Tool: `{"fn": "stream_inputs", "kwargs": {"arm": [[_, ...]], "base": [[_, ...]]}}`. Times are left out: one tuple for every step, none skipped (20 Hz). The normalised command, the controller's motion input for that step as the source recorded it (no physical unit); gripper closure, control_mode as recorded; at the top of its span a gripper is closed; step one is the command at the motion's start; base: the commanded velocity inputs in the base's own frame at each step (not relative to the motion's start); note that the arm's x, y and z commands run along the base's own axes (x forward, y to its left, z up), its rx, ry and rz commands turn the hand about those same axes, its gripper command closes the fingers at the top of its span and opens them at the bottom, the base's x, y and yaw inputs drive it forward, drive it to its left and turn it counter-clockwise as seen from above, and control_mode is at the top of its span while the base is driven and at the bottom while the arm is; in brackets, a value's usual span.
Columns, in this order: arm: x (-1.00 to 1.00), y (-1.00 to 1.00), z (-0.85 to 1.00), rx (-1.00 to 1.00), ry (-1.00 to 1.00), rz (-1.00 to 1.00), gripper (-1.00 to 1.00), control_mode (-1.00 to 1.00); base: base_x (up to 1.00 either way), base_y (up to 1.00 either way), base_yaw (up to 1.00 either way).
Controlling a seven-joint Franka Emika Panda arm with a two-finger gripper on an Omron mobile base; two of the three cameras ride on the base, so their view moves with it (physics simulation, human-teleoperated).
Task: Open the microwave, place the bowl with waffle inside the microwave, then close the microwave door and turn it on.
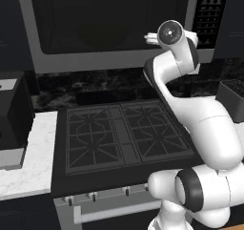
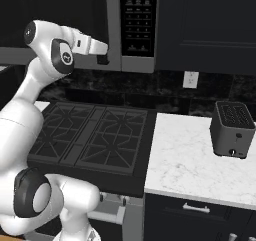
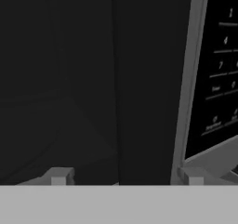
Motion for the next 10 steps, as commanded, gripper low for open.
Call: {"fn": "stream_inputs", "kwargs": {"arm": [[-0.02, 0.0, 0.0, 0.0, 0.0, 0.0, -1.0, -1.0], [-0.31, 0.0, 0.0, 0.0, 0.0, 0.0, -1.0, -1.0], [-0.44, 0.0, 0.0, 0.0, -0.04, 0.0, -1.0, -1.0], [-0.41, 0.0, 0.01, 0.0, -0.1, 0.0, -1.0, -1.0], [-0.28, 0.0, 0.13, 0.0, -0.1, 0.0, -1.0, -1.0], [-0.21, 0.0, 0.16, 0.0, -0.1, 0.0, -1.0, -1.0], [-0.17, 0.0, 0.19, 0.0, -0.1, 0.0, -1.0, -1.0], [-0.15, 0.0, 0.21, 0.0, -0.11, 0.0, -1.0, -1.0], [-0.2, 0.0, 0.26, 0.0, -0.15, 0.0, -1.0, -1.0], [-0.2, -0.02, 0.26, 0.0, -0.15, 0.0, -1.0, -1.0]], "base": [[0.0, 0.0, 0.0], [0.0, 0.0, 0.0], [0.0, 0.0, 0.0], [0.0, 0.0, 0.0], [0.0, 0.0, 0.0], [0.0, 0.0, 0.0], [0.0, 0.0, 0.0], [0.0, 0.0, 0.0], [0.0, 0.0, 0.0], [0.0, 0.0, 0.0]]}}
